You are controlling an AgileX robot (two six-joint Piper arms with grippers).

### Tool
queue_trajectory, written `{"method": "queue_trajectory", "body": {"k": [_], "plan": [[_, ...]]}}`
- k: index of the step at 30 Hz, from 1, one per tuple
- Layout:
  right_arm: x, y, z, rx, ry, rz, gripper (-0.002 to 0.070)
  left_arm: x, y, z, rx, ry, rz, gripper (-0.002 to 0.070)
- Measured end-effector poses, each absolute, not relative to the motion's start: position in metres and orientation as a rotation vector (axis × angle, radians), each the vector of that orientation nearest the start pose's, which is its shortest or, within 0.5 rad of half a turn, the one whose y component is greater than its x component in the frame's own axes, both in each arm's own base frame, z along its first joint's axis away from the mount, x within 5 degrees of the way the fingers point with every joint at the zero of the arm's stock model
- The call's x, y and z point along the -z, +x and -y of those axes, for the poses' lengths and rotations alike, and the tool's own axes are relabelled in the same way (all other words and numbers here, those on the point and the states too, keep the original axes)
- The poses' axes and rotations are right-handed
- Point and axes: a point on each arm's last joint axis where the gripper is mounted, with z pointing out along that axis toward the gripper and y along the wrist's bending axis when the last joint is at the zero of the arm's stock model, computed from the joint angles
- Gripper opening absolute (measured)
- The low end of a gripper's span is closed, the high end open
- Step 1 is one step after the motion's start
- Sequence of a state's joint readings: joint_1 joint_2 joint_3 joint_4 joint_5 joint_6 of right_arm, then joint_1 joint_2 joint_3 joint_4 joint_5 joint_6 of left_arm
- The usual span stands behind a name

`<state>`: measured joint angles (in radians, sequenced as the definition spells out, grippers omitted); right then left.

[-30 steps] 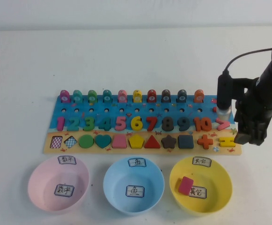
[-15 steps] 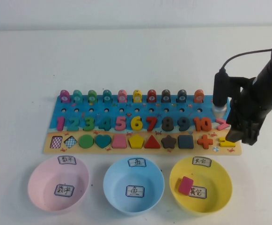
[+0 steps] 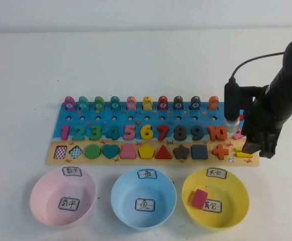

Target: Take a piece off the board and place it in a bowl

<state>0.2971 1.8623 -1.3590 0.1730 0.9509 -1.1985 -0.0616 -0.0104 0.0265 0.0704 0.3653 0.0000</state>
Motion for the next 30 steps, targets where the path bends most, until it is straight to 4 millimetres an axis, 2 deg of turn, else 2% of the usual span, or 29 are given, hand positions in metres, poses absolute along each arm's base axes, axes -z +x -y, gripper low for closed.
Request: {"method": "queue_trajectory", "body": {"k": [5, 10, 17, 24, 30], "plan": [[-0.212, 0.356, -0.119, 0.042, -1.967, -2.169, 0.0399, -0.172, 0.053, 0.001, -0.026, 0.101, -1.861, -0.0005], [-0.212, 0.354, -0.121, 0.0, -1.951, -2.179, 0.0468, -0.172, 0.053, 0.001, -0.026, 0.101, -1.861, -0.0005], [-0.212, 0.353, -0.124, -0.051, -1.925, -2.191, 0.0477, -0.172, 0.053, 0.001, -0.026, 0.101, -1.861, -0.0005], [-0.212, 0.359, -0.131, -0.081, -1.815, -2.163, 0.0477, -0.172, 0.053, 0.001, -0.026, 0.101, -1.861, -0.0005], [-0.212, 0.357, -0.131, -0.101, -1.822, -2.175, 0.0477, -0.172, 0.053, 0.001, -0.023, 0.096, -1.862, -0.0005]]}}
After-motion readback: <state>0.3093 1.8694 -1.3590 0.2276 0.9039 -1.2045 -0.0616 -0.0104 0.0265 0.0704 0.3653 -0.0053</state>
